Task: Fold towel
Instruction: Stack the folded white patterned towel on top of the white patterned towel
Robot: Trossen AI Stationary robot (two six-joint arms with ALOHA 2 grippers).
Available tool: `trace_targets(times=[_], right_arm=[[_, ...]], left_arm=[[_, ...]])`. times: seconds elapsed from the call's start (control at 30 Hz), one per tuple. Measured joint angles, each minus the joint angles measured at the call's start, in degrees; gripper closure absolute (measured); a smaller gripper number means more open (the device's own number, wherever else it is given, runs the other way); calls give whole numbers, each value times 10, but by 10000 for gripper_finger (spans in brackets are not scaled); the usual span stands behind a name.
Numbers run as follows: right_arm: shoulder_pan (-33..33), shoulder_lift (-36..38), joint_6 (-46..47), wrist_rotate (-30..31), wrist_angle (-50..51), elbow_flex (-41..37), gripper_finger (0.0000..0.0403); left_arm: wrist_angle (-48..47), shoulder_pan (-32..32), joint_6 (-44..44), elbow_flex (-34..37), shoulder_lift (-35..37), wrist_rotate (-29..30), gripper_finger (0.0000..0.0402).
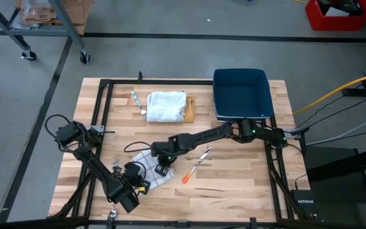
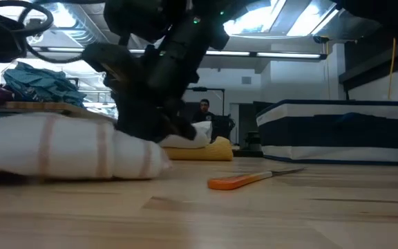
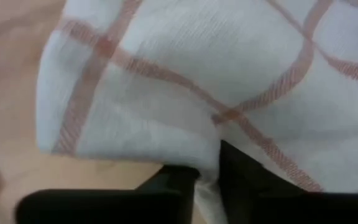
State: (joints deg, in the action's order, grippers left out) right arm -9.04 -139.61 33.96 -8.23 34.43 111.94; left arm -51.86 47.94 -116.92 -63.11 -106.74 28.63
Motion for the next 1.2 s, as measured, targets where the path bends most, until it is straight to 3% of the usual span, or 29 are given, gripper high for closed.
trace_targets(times=[0.07,0.17,0.27,0.43,0.7,0.97,1.2], right_arm=[[0,-2,-9,-8,-29,-1,390],[-4,-4,-10,-10,-67,-2,372],[-4,-2,-10,-10,-76,-3,364],[-3,9,-13,17,-67,-4,391],[5,28,-13,63,-50,-3,378],[20,60,-29,131,0,-3,391],[47,81,-29,142,39,-2,385]], left_arm=[[-2,-1,14,0,0,14,374],[-8,-5,21,1,-1,32,393],[-31,-11,20,1,-1,42,388],[-62,-24,27,-4,5,51,396],[-64,-70,139,-5,26,66,396],[-75,-116,203,-5,45,100,398],[-102,-159,251,-5,62,134,397]])
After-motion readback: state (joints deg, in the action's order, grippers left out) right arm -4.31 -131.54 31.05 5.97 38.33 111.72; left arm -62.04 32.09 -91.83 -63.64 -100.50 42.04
